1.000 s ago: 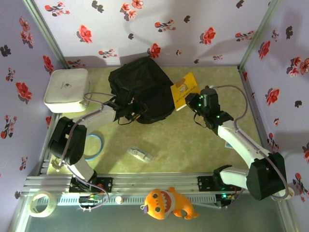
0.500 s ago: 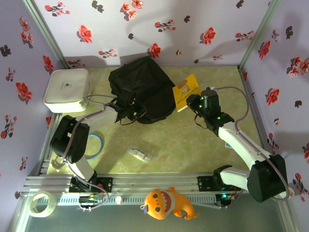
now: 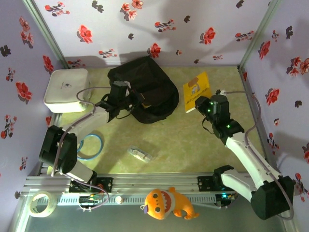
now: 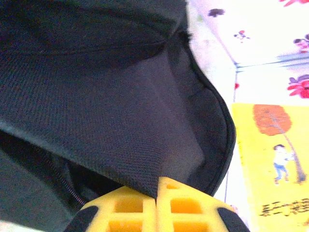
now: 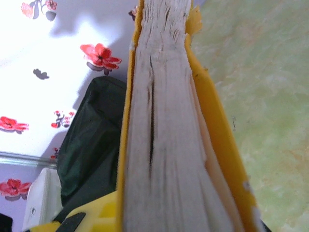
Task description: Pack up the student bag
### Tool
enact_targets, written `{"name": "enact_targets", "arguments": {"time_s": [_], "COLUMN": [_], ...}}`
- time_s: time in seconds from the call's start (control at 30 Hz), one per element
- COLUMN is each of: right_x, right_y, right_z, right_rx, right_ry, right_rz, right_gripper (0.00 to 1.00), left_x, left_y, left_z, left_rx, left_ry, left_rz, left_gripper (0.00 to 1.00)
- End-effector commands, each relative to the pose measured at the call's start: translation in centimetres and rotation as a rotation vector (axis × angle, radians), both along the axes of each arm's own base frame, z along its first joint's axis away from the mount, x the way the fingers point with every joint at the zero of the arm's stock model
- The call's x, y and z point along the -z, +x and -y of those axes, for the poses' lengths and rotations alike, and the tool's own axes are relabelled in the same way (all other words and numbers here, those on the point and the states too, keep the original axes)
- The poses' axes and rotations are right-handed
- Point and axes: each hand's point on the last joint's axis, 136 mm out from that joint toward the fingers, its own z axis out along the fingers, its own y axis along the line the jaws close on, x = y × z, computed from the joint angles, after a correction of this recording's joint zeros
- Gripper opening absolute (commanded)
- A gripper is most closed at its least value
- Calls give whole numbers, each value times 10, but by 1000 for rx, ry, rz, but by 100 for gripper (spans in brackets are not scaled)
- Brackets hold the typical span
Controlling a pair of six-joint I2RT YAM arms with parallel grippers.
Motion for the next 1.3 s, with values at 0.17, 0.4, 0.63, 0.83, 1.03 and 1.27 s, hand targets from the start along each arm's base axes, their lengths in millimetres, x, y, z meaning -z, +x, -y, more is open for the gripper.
{"name": "enact_targets", "arguments": {"time_s": [0.17,0.4,0.63,0.83,1.03,1.27], "right_x": [-15,10,-1,-8,-9,30], "right_y": [-17,-16,-3,14,36,46], "right_z": [-27,-48,-79,-95,-109,-131], "right_rx": [-151,-187,-307,-337,-345,-331], "right_ry": [145,352,456,519,608,619], "right_rz": [74,1,-51,-58,-56,-203], "right_gripper": [14,15,16,16,16,15], "left_x": [-81,-79,-78,-79,-72,-70], "left_y": [17,20,16,10,7,5], "left_z": [22,26,26,23,24,26], "left_rx": [75,81,94,101,105,107], "left_ry": [-143,-174,-175,-169,-189,-206], "left_rz": [282,282,291,308,300,297], "left_gripper": [0,0,0,0,0,0]}}
